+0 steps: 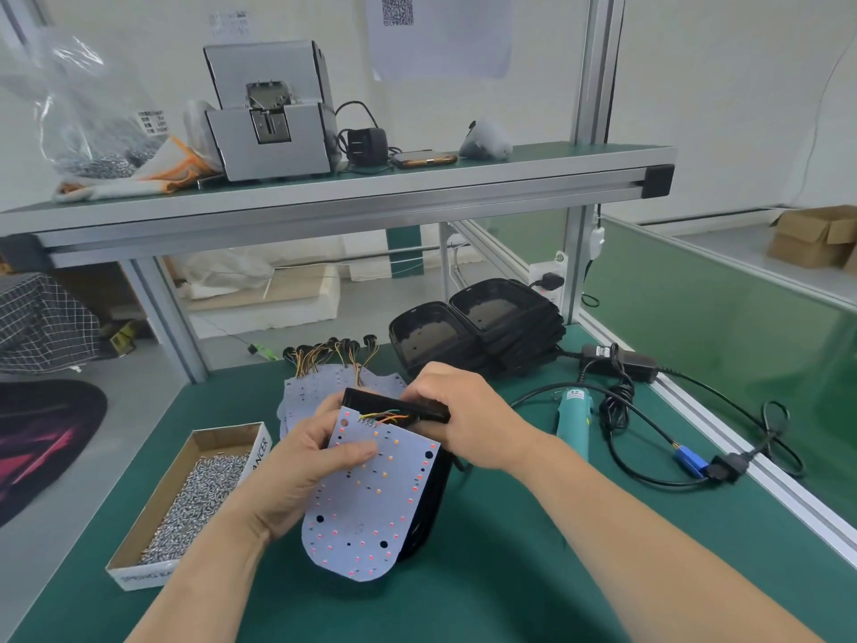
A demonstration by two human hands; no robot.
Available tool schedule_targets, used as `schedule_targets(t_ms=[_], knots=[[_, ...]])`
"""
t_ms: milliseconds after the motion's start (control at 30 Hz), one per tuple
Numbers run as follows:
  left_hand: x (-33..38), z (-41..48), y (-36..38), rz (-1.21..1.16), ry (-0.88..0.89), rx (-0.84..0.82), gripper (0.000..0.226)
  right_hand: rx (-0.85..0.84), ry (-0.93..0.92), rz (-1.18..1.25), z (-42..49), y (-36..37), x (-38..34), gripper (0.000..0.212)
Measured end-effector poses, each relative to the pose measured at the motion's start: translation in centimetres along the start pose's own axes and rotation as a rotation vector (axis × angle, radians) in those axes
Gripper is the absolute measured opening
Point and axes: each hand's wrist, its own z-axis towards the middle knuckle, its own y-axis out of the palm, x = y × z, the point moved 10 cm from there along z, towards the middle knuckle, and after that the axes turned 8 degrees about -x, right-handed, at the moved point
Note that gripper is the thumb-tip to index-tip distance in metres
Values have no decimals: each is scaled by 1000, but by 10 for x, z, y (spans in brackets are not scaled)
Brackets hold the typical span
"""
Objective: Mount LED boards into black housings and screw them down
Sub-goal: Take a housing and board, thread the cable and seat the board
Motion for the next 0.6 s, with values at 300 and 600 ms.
schedule_targets(t_ms=[300,600], knots=[[-3,-1,3,-10,3,-11,33,28,115,107,-2,4,15,10],[3,7,17,32,-41,-78,39,67,182,33,3,-6,11,37]])
